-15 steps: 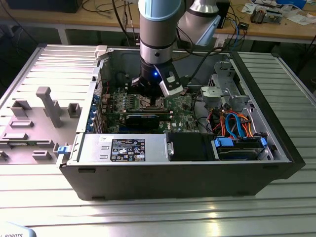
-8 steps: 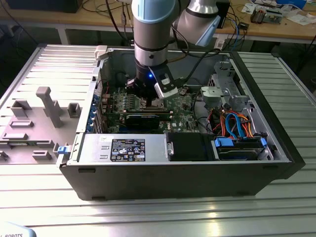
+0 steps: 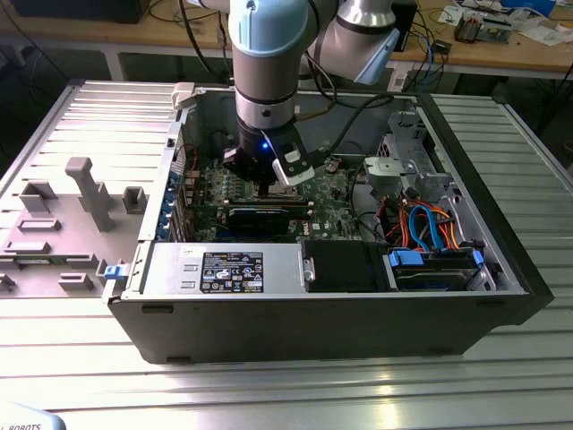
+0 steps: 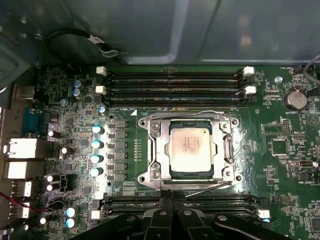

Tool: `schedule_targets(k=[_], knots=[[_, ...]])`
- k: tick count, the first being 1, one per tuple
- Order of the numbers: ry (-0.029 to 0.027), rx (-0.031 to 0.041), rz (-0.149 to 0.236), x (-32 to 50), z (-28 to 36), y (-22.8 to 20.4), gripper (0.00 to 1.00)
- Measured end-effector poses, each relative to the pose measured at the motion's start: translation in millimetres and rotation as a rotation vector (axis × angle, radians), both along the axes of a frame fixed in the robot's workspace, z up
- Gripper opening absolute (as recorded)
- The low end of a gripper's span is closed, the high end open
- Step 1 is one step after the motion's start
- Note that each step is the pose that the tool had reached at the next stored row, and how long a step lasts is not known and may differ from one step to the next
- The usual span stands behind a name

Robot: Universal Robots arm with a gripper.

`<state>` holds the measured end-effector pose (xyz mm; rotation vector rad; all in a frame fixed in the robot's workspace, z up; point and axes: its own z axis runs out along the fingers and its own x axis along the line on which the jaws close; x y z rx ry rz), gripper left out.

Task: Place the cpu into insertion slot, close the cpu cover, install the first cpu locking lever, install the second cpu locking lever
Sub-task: 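Install the second cpu locking lever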

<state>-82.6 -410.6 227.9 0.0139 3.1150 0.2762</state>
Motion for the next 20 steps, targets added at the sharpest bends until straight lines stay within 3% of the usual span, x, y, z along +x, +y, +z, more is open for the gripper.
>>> schedule_targets(k=[1,2,20], knots=[[0.0001,0.0098,0.000,-4.2,-0.6,-6.0,0.11],[0.0000,0.0108,0.002,-6.8,-0.9,-7.1,0.11],[0.0001,0.0120,0.008,-8.6,-2.5,-8.1,0.11]])
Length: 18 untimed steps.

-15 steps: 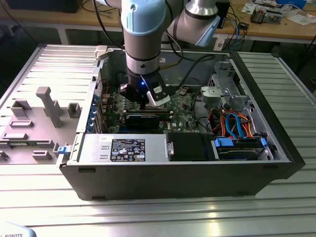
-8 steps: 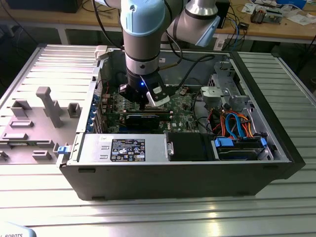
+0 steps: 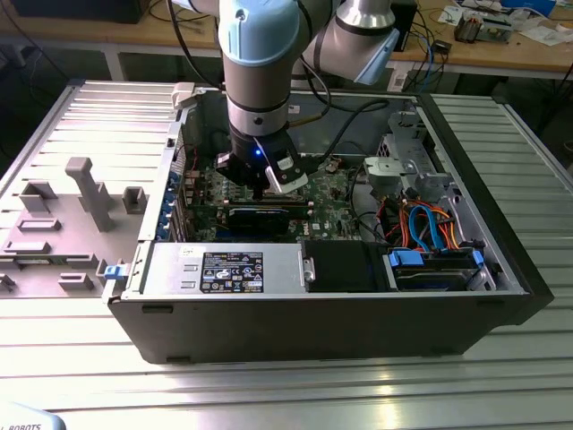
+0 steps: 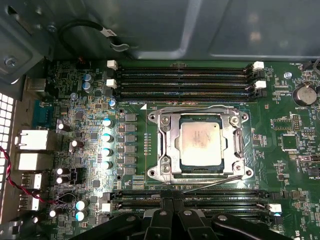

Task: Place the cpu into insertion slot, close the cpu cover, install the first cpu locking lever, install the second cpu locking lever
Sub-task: 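Install the second cpu locking lever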

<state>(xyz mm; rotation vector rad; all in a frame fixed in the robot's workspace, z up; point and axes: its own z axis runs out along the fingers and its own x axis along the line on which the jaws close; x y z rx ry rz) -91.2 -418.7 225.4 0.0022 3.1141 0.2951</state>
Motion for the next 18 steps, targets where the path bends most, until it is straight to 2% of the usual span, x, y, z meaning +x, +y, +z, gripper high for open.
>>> schedule_targets(k=[8,12,18], knots=[[0.0000,0.0000,0.000,-0.1,0.0,0.0,0.11],[-0.0001,0.0001,0.000,-2.9,-0.5,0.0,0.11],[0.0001,0.0011,0.000,-3.4,-5.0,0.2,0.11]])
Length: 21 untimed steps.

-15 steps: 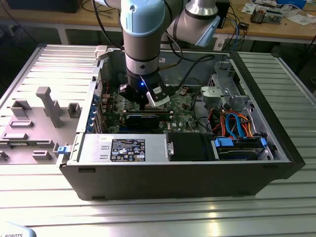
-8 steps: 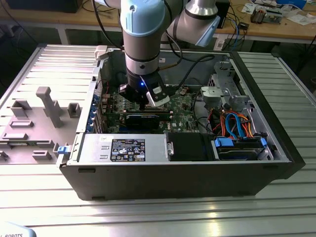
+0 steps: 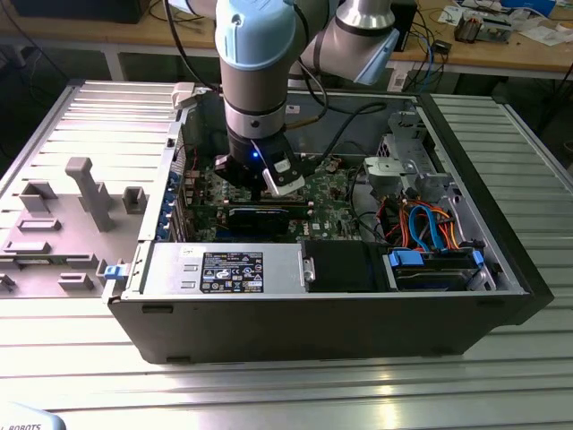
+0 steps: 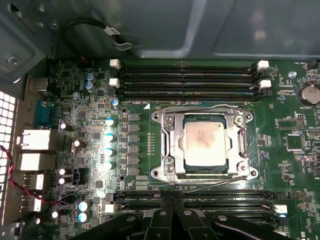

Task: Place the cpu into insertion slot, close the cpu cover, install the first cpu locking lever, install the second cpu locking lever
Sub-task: 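Install the second cpu locking lever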

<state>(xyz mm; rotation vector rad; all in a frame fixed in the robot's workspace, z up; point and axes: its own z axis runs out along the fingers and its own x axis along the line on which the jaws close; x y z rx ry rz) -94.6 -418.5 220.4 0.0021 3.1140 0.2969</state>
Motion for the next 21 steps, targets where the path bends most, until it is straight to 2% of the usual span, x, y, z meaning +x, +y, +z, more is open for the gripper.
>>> schedule_targets(k=[1,3,11,14,16,21], knots=[[0.0001,0.0010,0.000,0.0,-1.0,0.1,0.11],[0.0002,0.0076,0.000,-0.2,-3.2,0.3,0.11],[0.0011,0.0128,-0.003,-2.0,-8.6,0.4,0.11],[0.0012,0.0214,-0.005,-4.2,-11.4,0.7,0.11],[0.0012,0.0331,-0.005,-4.9,-13.8,1.3,0.11],[0.0013,0.0410,-0.005,-7.5,-17.6,2.1,0.11]])
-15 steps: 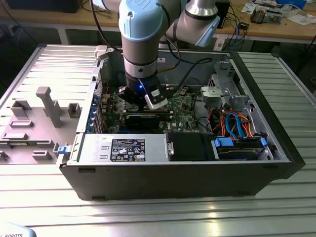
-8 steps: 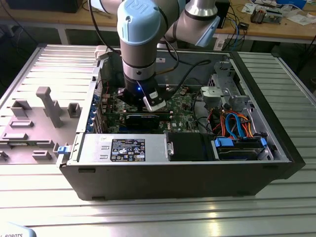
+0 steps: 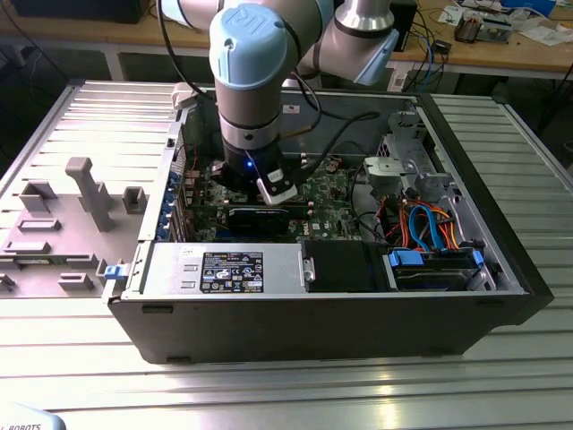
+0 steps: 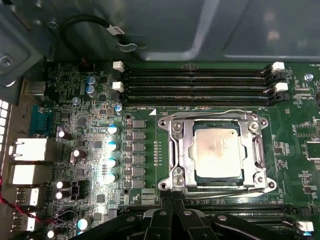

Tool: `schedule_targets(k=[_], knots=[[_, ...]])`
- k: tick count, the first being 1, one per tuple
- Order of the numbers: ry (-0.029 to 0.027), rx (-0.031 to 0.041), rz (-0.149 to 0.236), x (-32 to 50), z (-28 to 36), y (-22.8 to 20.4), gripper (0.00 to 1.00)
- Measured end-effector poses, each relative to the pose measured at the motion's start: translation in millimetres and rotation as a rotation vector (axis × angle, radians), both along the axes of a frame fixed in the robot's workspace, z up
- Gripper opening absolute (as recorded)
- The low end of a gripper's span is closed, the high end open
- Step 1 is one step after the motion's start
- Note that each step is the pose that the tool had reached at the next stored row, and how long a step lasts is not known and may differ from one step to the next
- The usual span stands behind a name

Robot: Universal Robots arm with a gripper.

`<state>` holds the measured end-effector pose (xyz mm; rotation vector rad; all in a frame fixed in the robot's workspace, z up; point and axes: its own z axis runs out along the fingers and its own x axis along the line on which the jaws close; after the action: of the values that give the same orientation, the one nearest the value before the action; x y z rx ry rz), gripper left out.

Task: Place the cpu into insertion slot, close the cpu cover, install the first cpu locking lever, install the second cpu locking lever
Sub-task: 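Install the second cpu locking lever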

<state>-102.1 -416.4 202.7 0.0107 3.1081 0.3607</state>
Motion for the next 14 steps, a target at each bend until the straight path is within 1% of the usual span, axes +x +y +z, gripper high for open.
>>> schedule_targets(k=[2,3,9,14], knots=[[-0.0002,0.0041,0.000,-0.9,-1.1,0.5,0.11],[-0.0002,0.0049,0.000,-1.3,-1.4,0.7,0.11],[0.0002,0.0077,0.000,-4.2,-3.7,2.1,0.11],[0.0011,0.0093,0.000,-5.0,-4.5,2.9,0.11]])
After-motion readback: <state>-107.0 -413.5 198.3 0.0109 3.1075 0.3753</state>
